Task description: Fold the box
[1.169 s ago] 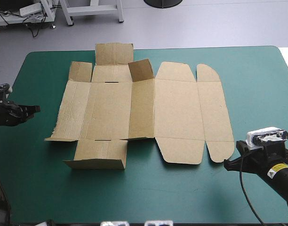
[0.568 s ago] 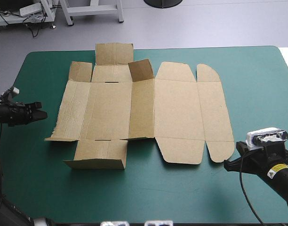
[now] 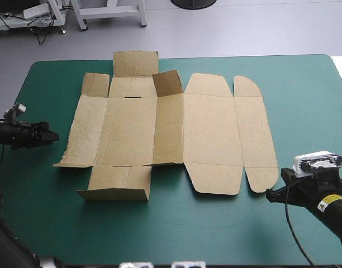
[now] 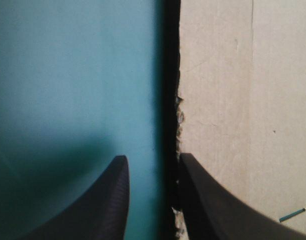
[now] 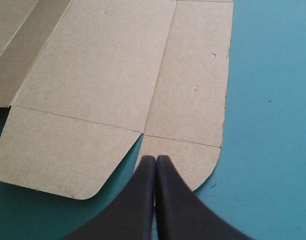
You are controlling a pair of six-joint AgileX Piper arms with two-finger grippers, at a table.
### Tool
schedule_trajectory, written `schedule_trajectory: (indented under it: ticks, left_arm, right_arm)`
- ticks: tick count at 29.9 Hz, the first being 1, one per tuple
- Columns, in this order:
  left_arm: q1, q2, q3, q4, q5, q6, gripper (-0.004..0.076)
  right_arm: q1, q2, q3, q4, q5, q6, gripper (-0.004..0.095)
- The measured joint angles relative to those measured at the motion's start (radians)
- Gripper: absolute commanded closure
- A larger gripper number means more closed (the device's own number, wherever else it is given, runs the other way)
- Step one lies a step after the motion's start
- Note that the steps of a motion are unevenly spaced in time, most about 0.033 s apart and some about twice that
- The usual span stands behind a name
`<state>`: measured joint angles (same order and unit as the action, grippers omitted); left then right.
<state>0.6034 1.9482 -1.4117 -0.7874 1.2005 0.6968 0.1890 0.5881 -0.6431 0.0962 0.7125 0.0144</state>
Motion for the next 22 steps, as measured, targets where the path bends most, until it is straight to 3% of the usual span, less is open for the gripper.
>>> schedule_trajectory:
  ticks: [22]
  left_arm:
    - [-0.167,0.069,-0.016,0.009,0.007,-0.034,0.0473]
  right_arm:
    - [0.000,0.000,0.000,-0.040,0.000,0.039,0.0922]
